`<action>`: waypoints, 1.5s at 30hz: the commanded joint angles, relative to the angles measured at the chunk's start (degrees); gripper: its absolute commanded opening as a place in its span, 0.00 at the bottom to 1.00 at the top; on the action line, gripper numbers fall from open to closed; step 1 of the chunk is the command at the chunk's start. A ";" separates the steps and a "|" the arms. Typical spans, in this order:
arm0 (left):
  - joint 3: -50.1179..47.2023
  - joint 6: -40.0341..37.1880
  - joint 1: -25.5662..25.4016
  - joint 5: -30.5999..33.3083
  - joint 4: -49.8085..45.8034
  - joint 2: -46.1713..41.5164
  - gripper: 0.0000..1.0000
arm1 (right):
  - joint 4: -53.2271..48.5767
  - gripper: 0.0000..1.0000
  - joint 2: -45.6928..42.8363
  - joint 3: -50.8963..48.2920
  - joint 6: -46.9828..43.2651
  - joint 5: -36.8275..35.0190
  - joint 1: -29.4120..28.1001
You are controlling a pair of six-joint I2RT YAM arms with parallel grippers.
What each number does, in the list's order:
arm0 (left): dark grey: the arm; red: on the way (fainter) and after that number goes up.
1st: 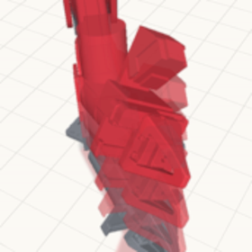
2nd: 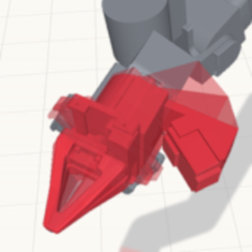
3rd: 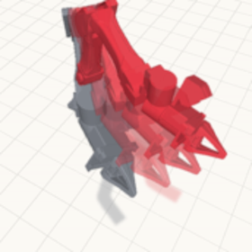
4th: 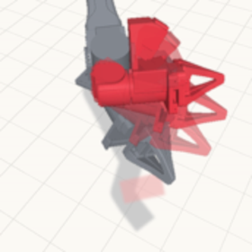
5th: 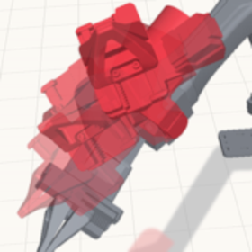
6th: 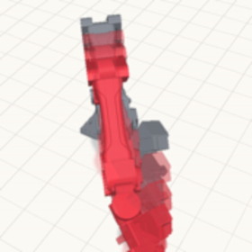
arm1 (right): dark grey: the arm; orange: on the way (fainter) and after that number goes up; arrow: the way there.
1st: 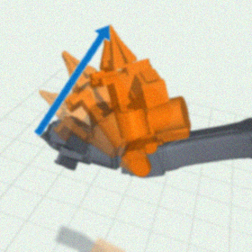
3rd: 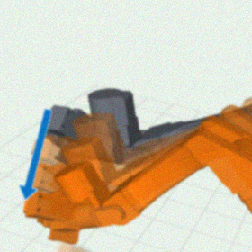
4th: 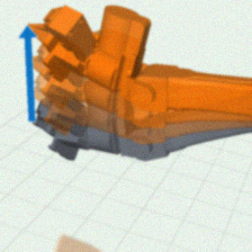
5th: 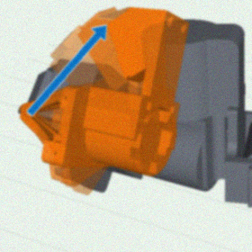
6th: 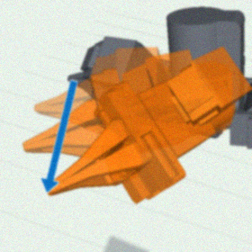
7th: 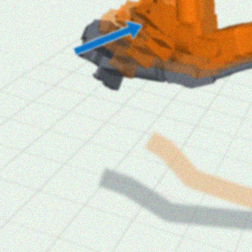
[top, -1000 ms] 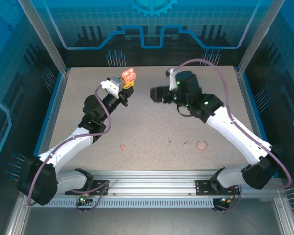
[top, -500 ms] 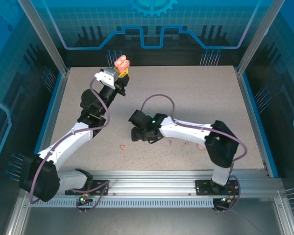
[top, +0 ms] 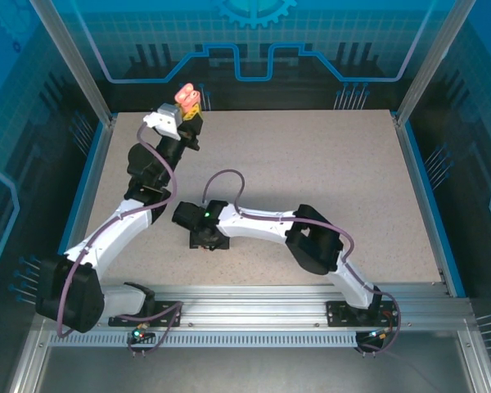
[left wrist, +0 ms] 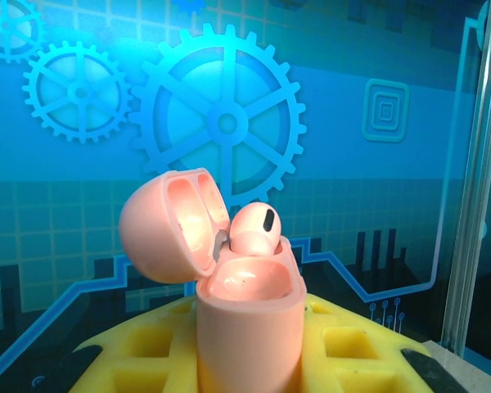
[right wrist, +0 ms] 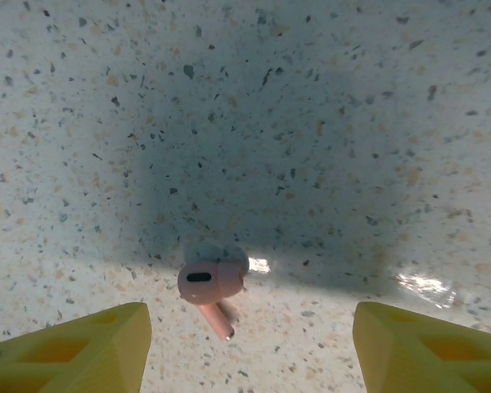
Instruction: Insert the wireless bluetooth earbuds into the charging case
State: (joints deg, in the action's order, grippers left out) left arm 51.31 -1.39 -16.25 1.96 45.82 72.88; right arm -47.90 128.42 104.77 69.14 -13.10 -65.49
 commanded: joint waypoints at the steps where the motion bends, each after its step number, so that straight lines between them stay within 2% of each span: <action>1: 1.38 1.39 0.60 0.97 3.52 -0.81 0.00 | -5.49 0.65 2.97 4.28 2.46 -0.85 -0.42; 14: 1.05 1.82 1.13 0.98 4.13 -0.72 0.00 | -9.11 0.53 10.36 13.41 0.70 -0.92 -0.51; 45: 0.55 2.87 1.27 0.64 4.56 -1.11 0.00 | -10.94 0.33 13.22 17.83 -0.50 -1.05 -1.92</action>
State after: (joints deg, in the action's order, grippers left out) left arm 51.31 0.14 -15.46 1.96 47.07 72.86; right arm -58.26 139.85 120.95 68.36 -14.17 -66.02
